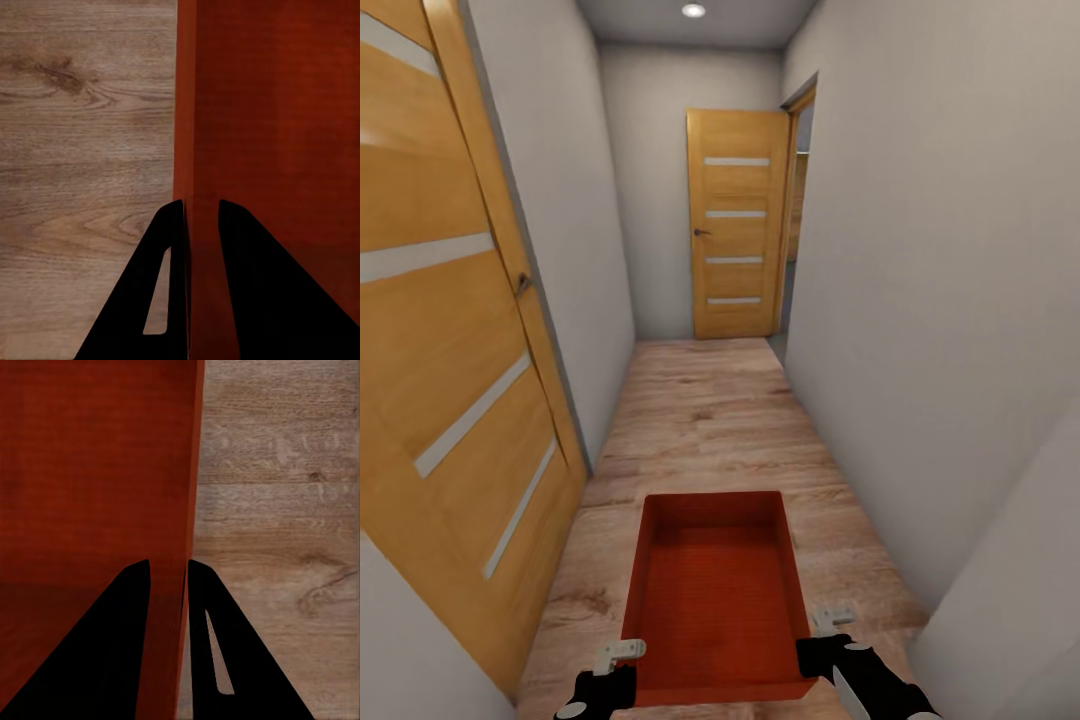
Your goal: Move the two storage containers from the living room to the garage. In the garage, place one container on the floor and stack the other container on top of it (either order is fine).
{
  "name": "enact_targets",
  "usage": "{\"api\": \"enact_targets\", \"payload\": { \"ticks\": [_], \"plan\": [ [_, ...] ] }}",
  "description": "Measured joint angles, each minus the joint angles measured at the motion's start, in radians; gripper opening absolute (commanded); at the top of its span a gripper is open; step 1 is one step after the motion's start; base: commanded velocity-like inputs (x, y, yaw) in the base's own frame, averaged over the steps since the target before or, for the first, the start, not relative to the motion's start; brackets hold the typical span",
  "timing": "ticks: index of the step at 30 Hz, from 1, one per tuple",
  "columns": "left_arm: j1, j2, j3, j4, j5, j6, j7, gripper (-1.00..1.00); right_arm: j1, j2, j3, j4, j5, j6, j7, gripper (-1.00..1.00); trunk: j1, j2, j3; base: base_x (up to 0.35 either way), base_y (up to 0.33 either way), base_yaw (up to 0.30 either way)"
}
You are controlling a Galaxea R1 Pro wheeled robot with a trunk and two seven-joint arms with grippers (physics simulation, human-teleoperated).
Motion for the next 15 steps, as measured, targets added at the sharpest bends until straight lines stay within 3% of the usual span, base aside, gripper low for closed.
{"api": "enact_targets", "payload": {
  "ticks": [15],
  "plan": [
    [0.000,0.000,0.000,0.000,0.000,0.000,0.000,-1.00,0.000,0.000,0.000,0.000,0.000,0.000,0.000,-1.00,0.000,0.000,0.000,0.343,0.031,0.000]
  ]
}}
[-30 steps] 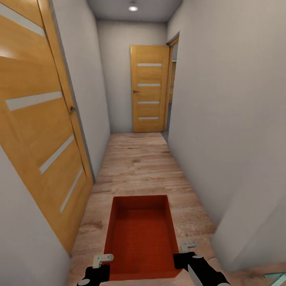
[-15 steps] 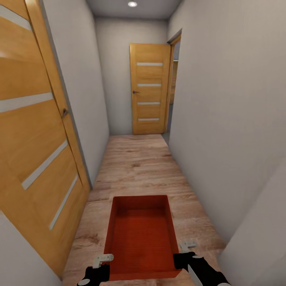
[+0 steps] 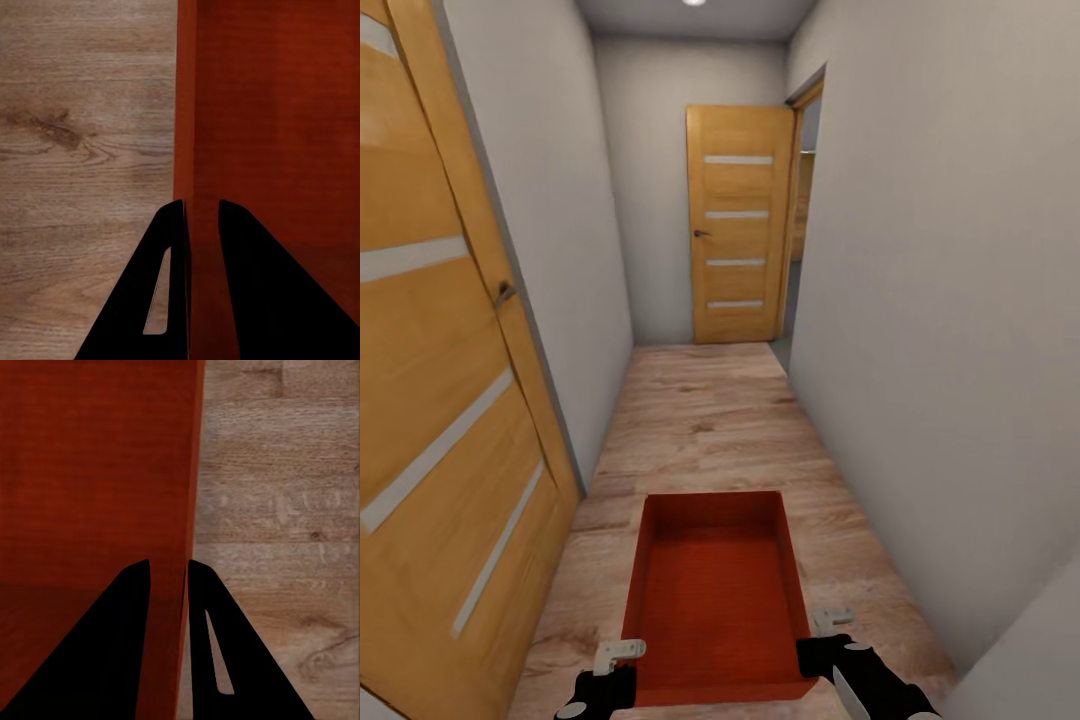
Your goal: Move the two storage containers from the living room to the garage. In the garage, place one container on the floor and stack the other container on top of it (either order is fine).
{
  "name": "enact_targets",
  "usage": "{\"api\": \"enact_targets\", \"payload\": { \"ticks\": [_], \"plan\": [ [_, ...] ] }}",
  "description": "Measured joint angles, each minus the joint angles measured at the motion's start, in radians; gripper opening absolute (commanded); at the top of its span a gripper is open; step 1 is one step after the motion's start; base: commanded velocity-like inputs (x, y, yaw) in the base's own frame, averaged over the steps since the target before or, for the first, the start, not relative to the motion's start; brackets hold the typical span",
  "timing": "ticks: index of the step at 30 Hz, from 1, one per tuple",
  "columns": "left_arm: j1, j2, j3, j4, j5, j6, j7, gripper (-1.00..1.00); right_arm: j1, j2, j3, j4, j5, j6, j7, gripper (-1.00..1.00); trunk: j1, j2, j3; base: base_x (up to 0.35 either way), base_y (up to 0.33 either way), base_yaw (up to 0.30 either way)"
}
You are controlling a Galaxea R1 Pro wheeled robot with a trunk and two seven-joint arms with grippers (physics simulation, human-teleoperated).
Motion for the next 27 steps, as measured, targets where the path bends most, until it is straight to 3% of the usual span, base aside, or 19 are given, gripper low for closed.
{"api": "enact_targets", "payload": {
  "ticks": [27],
  "plan": [
    [0.000,0.000,0.000,0.000,0.000,0.000,0.000,-1.00,0.000,0.000,0.000,0.000,0.000,0.000,0.000,-1.00,0.000,0.000,0.000,0.343,0.076,0.000]
  ]
}}
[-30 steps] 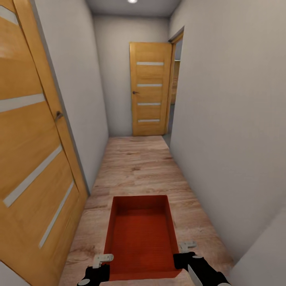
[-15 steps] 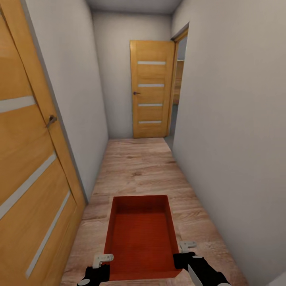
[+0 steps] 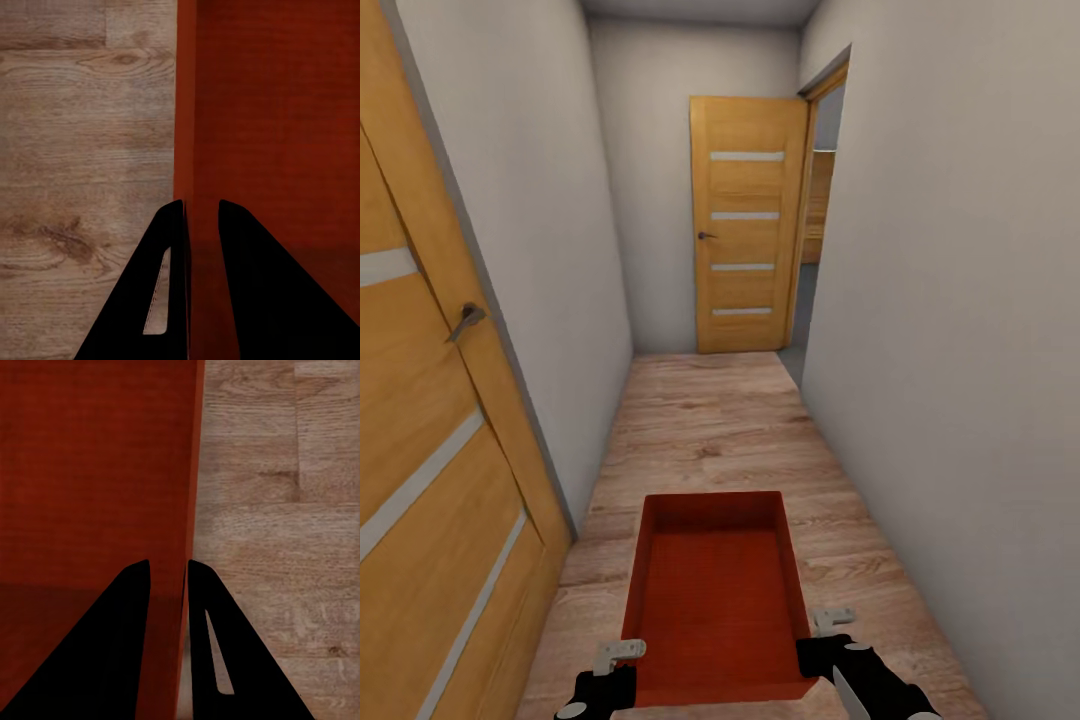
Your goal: Move the two storage containers from the living room to the garage. In the garage, place one container on the floor and stack the other container on top of it (either order is fine).
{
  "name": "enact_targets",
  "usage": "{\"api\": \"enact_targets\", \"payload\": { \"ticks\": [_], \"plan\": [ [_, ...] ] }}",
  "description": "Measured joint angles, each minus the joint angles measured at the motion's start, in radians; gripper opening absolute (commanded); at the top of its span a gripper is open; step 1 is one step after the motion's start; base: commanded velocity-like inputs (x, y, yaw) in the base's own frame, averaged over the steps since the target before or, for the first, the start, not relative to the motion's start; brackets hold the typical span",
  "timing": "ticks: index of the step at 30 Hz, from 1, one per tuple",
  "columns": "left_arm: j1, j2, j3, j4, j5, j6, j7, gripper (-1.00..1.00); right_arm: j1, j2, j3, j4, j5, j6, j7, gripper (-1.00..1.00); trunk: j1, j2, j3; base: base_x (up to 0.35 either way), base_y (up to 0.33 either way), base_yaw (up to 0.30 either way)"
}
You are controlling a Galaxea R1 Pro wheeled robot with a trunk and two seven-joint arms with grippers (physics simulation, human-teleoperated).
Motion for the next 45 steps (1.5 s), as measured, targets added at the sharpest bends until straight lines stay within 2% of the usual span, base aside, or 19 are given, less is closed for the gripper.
{"api": "enact_targets", "payload": {
  "ticks": [45],
  "plan": [
    [0.000,0.001,0.000,0.000,0.000,0.000,-0.001,-1.00,0.000,0.001,-0.001,0.000,0.001,-0.001,-0.001,-1.00,0.000,0.000,0.001,0.343,0.003,0.000]
  ]
}}
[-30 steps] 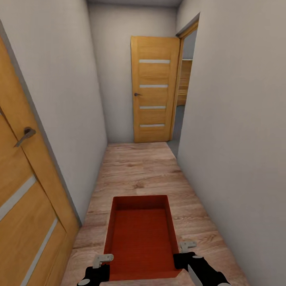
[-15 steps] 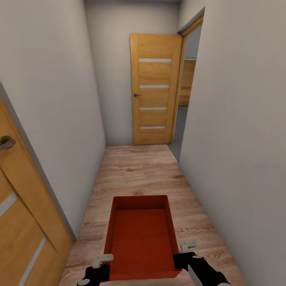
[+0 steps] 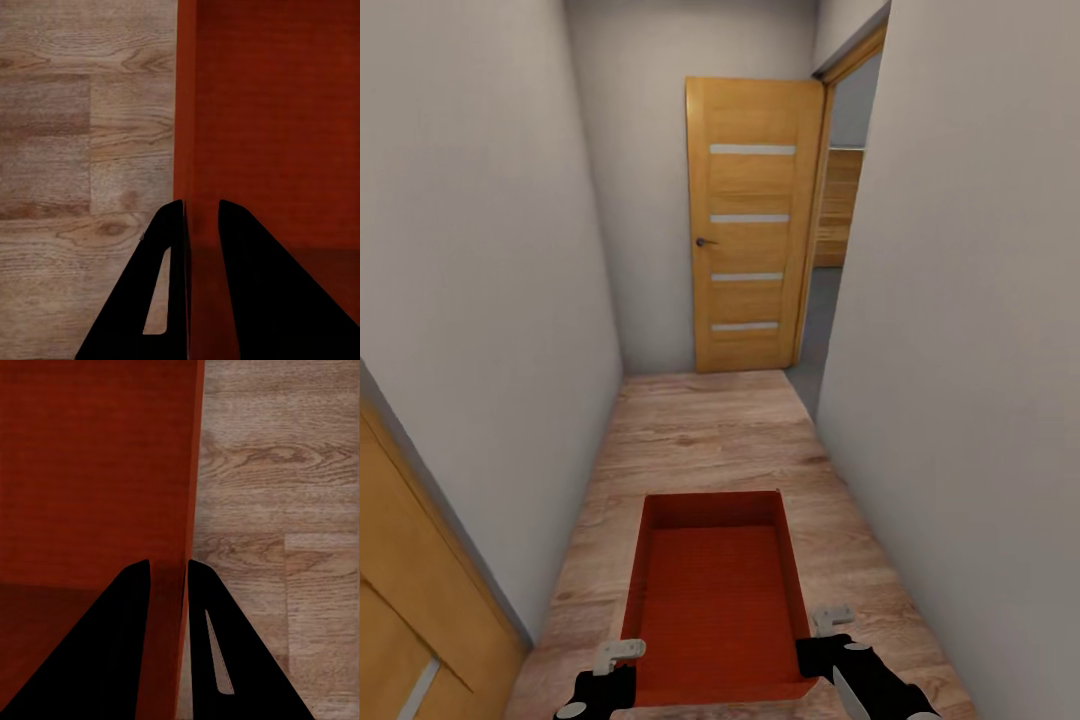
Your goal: Move the two storage containers from the living room to the garage. In the garage, place one container on the floor and stack the other container on top of it (either order is fine).
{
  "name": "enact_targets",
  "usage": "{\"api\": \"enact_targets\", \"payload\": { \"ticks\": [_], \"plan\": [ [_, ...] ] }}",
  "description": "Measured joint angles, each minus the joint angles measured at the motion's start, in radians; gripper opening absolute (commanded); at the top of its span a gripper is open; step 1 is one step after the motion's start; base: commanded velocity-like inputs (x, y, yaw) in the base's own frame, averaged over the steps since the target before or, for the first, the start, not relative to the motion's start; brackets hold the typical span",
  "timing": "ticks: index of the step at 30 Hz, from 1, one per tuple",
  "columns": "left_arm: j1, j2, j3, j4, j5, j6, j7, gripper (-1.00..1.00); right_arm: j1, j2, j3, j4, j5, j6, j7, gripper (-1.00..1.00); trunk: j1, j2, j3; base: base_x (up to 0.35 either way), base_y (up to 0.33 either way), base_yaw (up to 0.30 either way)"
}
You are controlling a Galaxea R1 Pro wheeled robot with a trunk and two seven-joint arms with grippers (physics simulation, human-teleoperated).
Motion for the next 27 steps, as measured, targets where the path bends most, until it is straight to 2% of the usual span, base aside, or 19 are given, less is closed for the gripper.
{"api": "enact_targets", "payload": {
  "ticks": [27],
  "plan": [
    [0.000,0.000,0.001,0.000,0.000,0.000,0.000,-1.00,0.000,0.000,0.000,0.000,0.001,0.001,0.000,-1.00,0.000,0.000,0.000,0.343,0.000,0.000]
  ]
}}
